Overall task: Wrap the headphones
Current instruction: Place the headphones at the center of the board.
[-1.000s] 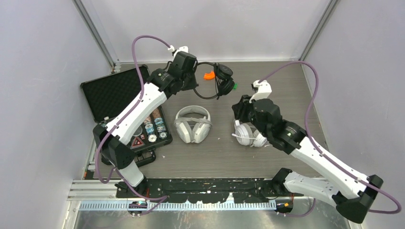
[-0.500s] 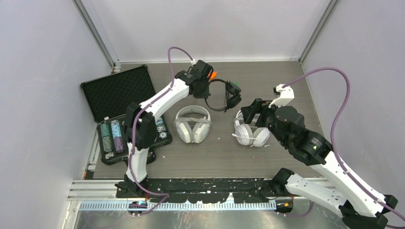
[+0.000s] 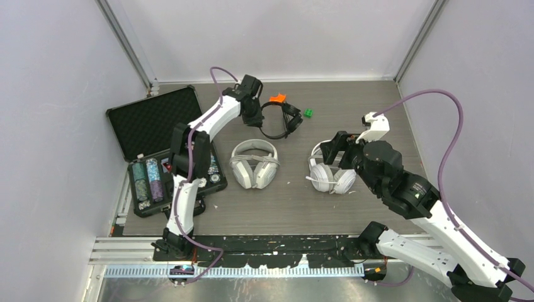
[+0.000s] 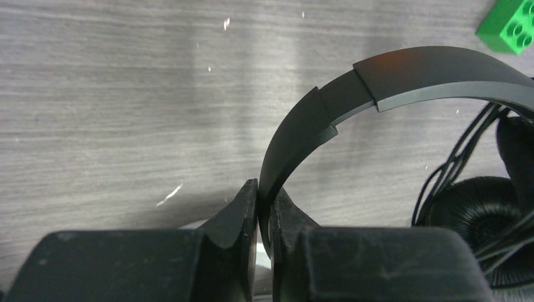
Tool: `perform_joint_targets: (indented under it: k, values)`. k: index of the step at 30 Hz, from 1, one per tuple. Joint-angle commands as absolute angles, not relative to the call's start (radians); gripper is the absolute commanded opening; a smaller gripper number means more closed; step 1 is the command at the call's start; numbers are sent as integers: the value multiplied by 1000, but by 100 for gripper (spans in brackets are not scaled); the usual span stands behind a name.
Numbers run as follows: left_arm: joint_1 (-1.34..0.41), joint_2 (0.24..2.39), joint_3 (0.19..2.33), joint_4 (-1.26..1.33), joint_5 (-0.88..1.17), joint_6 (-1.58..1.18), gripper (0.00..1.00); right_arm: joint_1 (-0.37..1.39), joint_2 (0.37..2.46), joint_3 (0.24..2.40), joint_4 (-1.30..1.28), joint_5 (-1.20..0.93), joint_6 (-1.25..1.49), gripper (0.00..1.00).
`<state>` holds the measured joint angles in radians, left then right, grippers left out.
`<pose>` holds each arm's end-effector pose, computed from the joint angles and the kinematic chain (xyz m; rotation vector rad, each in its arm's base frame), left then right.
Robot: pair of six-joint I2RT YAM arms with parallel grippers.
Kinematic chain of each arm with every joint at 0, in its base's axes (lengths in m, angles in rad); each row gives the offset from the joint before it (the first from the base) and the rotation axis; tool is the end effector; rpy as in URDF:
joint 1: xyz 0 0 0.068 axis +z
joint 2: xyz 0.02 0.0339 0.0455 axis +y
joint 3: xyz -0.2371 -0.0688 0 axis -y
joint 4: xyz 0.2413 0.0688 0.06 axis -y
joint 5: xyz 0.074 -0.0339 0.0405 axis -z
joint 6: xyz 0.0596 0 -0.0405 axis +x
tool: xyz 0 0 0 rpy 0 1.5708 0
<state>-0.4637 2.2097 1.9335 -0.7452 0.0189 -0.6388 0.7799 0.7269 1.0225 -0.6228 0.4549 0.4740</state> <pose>0.4285 -0.2155 0.1818 -0.2249 2.6435 -0.4130 0.1442 0.1058 0.3578 0.0215 1.8863 0.4336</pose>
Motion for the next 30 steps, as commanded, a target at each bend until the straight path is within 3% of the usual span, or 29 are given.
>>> perform_joint_targets:
  k: [1, 16, 30]
  values:
    - [-459, 2254, 2040, -724, 72, -657, 11, 785, 741, 1055, -591, 481, 466, 81]
    - [-444, 2374, 2118, -776, 112, -675, 15, 785, 750, 1048, -588, 490, 461, 81]
    - [-420, 2368, 2109, -823, 137, -648, 27, 785, 759, 1039, -572, 492, 457, 81]
